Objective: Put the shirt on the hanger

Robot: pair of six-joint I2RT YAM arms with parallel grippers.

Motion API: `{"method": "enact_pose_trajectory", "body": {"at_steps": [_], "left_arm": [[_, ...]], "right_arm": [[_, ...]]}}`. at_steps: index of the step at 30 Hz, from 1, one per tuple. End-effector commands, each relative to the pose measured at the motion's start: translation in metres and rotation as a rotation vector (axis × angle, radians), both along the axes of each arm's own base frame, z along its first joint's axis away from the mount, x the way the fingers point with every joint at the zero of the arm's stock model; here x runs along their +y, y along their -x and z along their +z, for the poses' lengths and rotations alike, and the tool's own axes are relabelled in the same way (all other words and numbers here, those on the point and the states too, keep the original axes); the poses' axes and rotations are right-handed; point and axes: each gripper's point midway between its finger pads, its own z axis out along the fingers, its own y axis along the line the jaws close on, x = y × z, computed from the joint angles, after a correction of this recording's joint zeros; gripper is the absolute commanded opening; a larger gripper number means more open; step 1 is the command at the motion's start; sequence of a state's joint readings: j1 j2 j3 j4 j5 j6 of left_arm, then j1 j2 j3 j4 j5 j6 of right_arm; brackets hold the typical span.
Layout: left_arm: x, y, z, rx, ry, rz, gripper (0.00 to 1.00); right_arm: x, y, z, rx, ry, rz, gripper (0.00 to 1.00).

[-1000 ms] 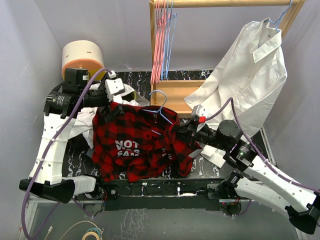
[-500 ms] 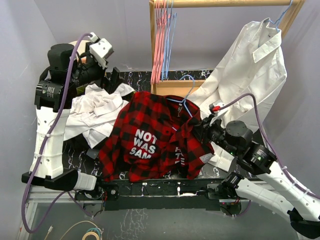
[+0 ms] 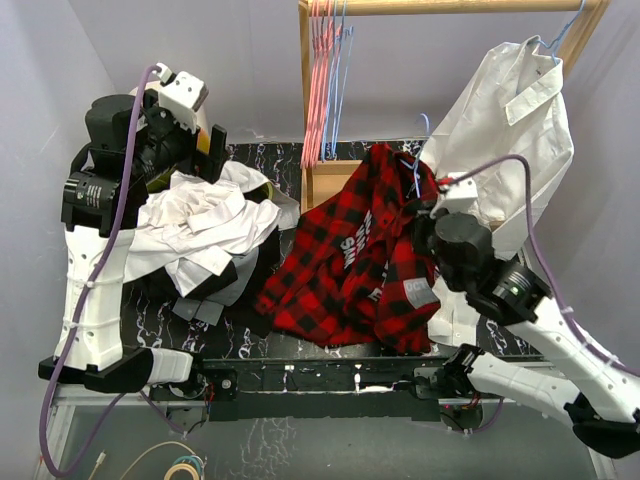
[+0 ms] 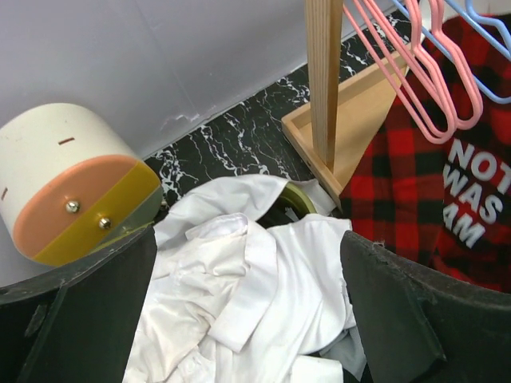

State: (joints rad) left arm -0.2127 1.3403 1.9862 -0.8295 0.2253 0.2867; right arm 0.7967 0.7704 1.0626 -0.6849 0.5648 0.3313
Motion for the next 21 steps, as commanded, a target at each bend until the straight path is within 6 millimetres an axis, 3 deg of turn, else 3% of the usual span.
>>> {"method": "enact_pose_trajectory", "body": {"at_steps": [1, 5, 10, 17, 21], "left_arm": [[0.002, 0.025, 0.008, -0.019, 0.048, 0.003, 0.97], [0.001, 0.036, 0.005, -0.011, 0.065, -0.014, 0.97], [0.008, 0.057, 0.003, 0.0, 0.068, -0.016, 0.97], [0.035, 0.091, 0.013, -0.05, 0.083, 0.104, 0.97], [0.052, 0.105, 0.033, -0.094, 0.176, 0.213, 0.97]], "right_arm": [[-0.005, -0.043, 0.059, -0.174, 0.035, -0.171, 0.08], [-0.015, -0.078, 0.099, -0.271, 0.061, -0.228, 0.08], [-0.071, -0.115, 0.135, -0.341, 0.034, -0.269, 0.08], [-0.094, -0.134, 0.18, -0.445, -0.005, -0.241, 0.08], [-0.108, -0.141, 0.196, -0.476, 0.007, -0.252, 0.08]]}}
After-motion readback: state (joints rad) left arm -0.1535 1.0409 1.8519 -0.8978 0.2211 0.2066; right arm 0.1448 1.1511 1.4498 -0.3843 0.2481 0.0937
